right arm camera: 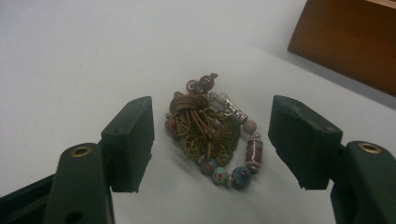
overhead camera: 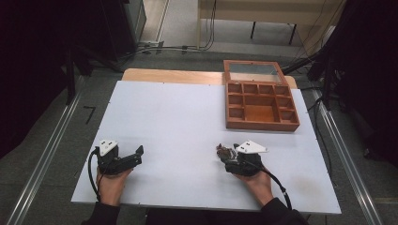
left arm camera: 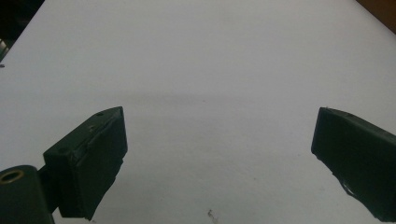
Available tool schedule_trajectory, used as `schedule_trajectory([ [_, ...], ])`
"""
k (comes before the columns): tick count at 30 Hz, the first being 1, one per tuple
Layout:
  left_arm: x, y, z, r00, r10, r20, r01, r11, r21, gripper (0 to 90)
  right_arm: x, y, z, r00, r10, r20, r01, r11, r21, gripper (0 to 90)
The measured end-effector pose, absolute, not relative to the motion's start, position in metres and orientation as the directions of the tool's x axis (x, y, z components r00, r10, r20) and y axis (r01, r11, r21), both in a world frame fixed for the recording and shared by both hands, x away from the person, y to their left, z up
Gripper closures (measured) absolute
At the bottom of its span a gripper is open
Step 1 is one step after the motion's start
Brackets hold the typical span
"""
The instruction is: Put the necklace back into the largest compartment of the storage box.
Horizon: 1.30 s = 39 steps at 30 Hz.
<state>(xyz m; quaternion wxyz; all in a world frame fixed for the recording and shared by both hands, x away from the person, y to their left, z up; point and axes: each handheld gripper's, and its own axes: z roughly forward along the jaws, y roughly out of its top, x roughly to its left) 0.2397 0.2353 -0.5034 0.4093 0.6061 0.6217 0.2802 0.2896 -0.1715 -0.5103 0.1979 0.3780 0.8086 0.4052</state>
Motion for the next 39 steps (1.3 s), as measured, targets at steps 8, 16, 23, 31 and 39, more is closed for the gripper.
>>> schedule_trajectory([
  [8,0.240,0.235,-0.503,0.070,0.983,-0.170,0.524,0.109,0.844,4.1,0.289,-0.165,-0.512,-0.656,0.754,-0.037,0.429,0.412,0.804,42.3],
  [16,0.240,0.235,-0.503,0.070,0.983,-0.171,0.525,0.110,0.844,4.1,0.290,-0.163,-0.513,-0.672,0.739,-0.053,0.413,0.433,0.801,54.8],
  [23,0.240,0.235,-0.503,0.070,0.983,-0.171,0.525,0.110,0.844,4.2,0.291,-0.160,-0.514,-0.671,0.739,-0.060,0.416,0.442,0.795,64.5],
  [31,0.240,0.236,-0.503,0.071,0.983,-0.172,0.526,0.110,0.843,4.3,0.289,-0.161,-0.512,-0.665,0.742,-0.080,0.395,0.441,0.806,71.4],
  [39,0.239,0.236,-0.503,0.072,0.982,-0.172,0.527,0.109,0.843,4.3,0.288,-0.165,-0.506,-0.648,0.756,-0.091,0.383,0.427,0.819,79.4],
])
